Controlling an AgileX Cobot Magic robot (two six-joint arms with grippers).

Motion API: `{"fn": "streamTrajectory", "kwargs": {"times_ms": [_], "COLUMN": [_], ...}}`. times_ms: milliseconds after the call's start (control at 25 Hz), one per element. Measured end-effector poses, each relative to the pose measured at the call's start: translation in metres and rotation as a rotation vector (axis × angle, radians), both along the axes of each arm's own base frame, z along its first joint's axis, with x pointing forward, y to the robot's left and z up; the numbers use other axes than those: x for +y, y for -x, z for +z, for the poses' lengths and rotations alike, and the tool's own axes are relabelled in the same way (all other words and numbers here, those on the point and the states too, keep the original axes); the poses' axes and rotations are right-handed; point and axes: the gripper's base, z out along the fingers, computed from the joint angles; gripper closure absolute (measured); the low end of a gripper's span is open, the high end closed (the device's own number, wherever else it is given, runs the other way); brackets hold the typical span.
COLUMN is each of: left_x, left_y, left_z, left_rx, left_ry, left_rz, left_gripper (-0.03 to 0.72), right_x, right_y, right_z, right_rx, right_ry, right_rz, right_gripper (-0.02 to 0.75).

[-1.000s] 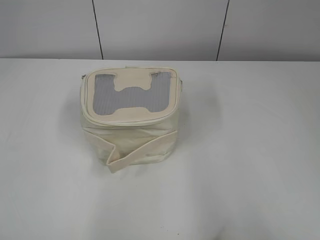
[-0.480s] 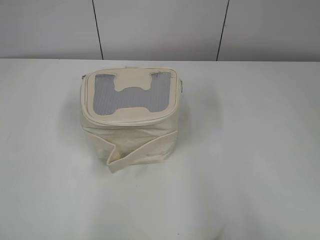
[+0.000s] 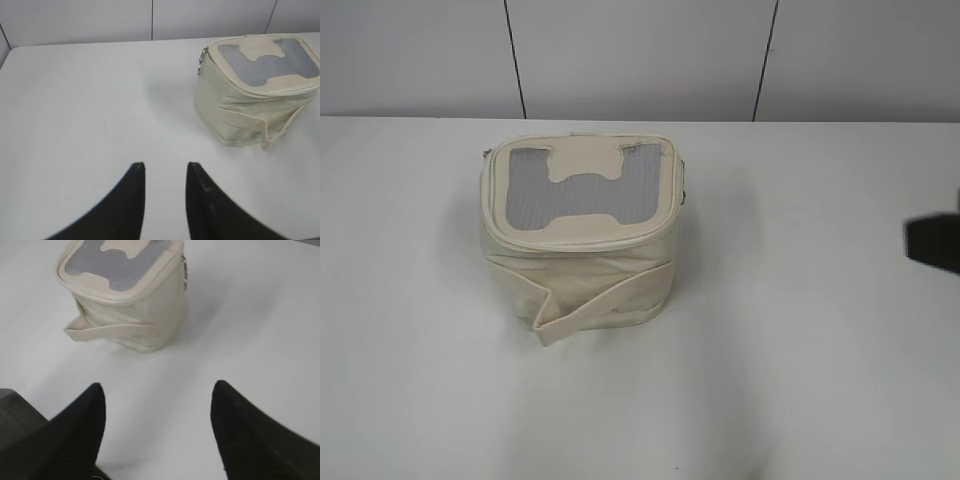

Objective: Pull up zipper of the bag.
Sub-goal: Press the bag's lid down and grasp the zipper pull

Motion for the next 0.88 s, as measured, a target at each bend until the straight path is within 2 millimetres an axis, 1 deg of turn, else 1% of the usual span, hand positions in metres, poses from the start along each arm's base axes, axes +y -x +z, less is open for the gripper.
{"fn": "streamTrajectory", "kwargs": {"times_ms": [40, 80, 160, 200, 280, 320, 360, 400, 440, 480, 560, 600, 680, 720, 800, 880], "left_x": [0.000, 0.000, 0.000, 0.000, 0.000, 0.000, 0.000, 0.000, 0.000, 0.000, 0.000, 0.000, 0.000, 0.000, 0.000, 0.000], "left_y": [0.000, 0.000, 0.000, 0.000, 0.000, 0.000, 0.000, 0.000, 0.000, 0.000, 0.000, 0.000, 0.000, 0.000, 0.000, 0.000], "left_z": [0.000, 0.000, 0.000, 0.000, 0.000, 0.000, 0.000, 0.000, 0.000, 0.000, 0.000, 0.000, 0.000, 0.000, 0.000, 0.000], "left_rx": [0.000, 0.000, 0.000, 0.000, 0.000, 0.000, 0.000, 0.000, 0.000, 0.000, 0.000, 0.000, 0.000, 0.000, 0.000, 0.000], "left_ry": [0.000, 0.000, 0.000, 0.000, 0.000, 0.000, 0.000, 0.000, 0.000, 0.000, 0.000, 0.000, 0.000, 0.000, 0.000, 0.000], "left_rz": [-0.001, -0.002, -0.003, -0.004, -0.004, -0.004, -0.004, -0.004, -0.004, -0.004, -0.004, -0.004, -0.004, -0.004, -0.004, -0.004], "left_gripper": [0.459, 0.459, 0.459, 0.459, 0.459, 0.459, 0.459, 0.459, 0.459, 0.459, 0.459, 0.459, 0.459, 0.459, 0.459, 0.459], "right_x": [0.006, 0.013, 0.027, 0.034, 0.049, 0.057, 0.067, 0.079, 0.091, 0.106, 0.135, 0.147, 0.174, 0.185, 0.207, 0.225], "right_y": [-0.020, -0.048, -0.099, -0.122, -0.173, -0.194, -0.215, -0.235, -0.250, -0.265, -0.287, -0.295, -0.306, -0.309, -0.314, -0.317], "right_z": [0.003, -0.001, 0.001, 0.006, 0.000, 0.003, -0.004, -0.007, -0.005, -0.008, -0.020, -0.020, -0.034, -0.036, -0.050, -0.058], "right_rx": [-0.007, 0.041, 0.045, 0.030, 0.048, 0.033, 0.051, 0.055, 0.045, 0.045, 0.068, 0.066, 0.094, 0.094, 0.118, 0.130], "right_ry": [0.021, 0.017, 0.011, 0.004, -0.015, -0.019, -0.026, -0.035, -0.046, -0.054, -0.072, -0.077, -0.066, -0.058, -0.050, -0.054], "right_rz": [0.045, 0.082, 0.159, 0.189, 0.263, 0.301, 0.339, 0.388, 0.435, 0.480, 0.560, 0.588, 0.645, 0.665, 0.702, 0.724], "right_gripper": [0.220, 0.220, 0.220, 0.220, 0.225, 0.230, 0.237, 0.247, 0.255, 0.265, 0.274, 0.275, 0.276, 0.276, 0.276, 0.276]}}
